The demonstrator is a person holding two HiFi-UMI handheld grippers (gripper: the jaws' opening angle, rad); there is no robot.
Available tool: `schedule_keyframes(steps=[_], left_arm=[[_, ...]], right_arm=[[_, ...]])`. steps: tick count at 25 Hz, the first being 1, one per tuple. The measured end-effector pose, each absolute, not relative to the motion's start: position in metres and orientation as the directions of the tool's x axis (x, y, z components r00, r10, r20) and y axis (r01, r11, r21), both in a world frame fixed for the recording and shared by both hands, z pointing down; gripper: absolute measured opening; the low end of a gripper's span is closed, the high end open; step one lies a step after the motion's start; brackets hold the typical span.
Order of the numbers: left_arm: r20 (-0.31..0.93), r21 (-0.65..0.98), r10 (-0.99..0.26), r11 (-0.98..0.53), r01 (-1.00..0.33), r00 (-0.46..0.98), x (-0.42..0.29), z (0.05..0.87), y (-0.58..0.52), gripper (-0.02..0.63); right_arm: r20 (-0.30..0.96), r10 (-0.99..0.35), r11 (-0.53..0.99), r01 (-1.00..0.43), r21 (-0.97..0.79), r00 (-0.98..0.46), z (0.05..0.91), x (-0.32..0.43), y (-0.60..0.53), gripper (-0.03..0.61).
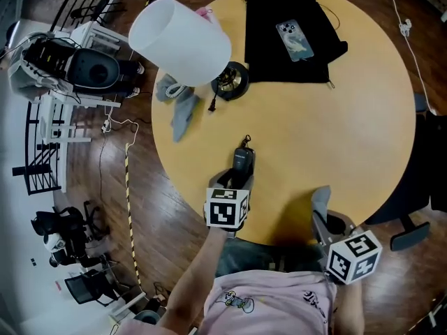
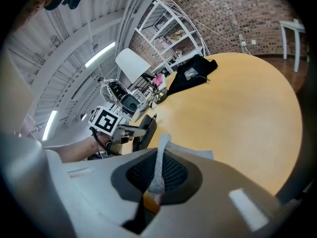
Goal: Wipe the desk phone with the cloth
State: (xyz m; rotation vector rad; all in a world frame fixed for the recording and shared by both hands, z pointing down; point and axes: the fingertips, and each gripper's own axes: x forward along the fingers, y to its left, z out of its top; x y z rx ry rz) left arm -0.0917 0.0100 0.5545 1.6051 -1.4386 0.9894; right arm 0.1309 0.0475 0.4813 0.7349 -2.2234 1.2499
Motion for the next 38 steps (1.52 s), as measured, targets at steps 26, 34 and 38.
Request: schedule_keyframes(steps=[26, 34, 38], left_arm=[[0.452, 0.285, -0.866, -0.088, -0.955, 0.215, -0.156, 0.391, 0.068, 0.272], [0.371, 0.407, -0.896, -0.081, -0.91, 0.245, -0.219, 0.38, 0.109, 0.252], [0.324, 0.448, -0.911, -0.089, -0.89, 0.255, -0.213, 0.374, 0.113, 0.252]], right_arm=[[0.499, -0.289, 0.527, -0.571, -0.63, -0.817, 0.455, -0.04, -0.023, 0.006], [0.621, 0.018, 0.491, -0.534, -0.688, -0.783, 0.517, -0.106, 0.121, 0.006], [0.639, -0.054, 0.46, -0.587, -0.666, -0.768, 0.511, -0.05, 0.127, 0.006]])
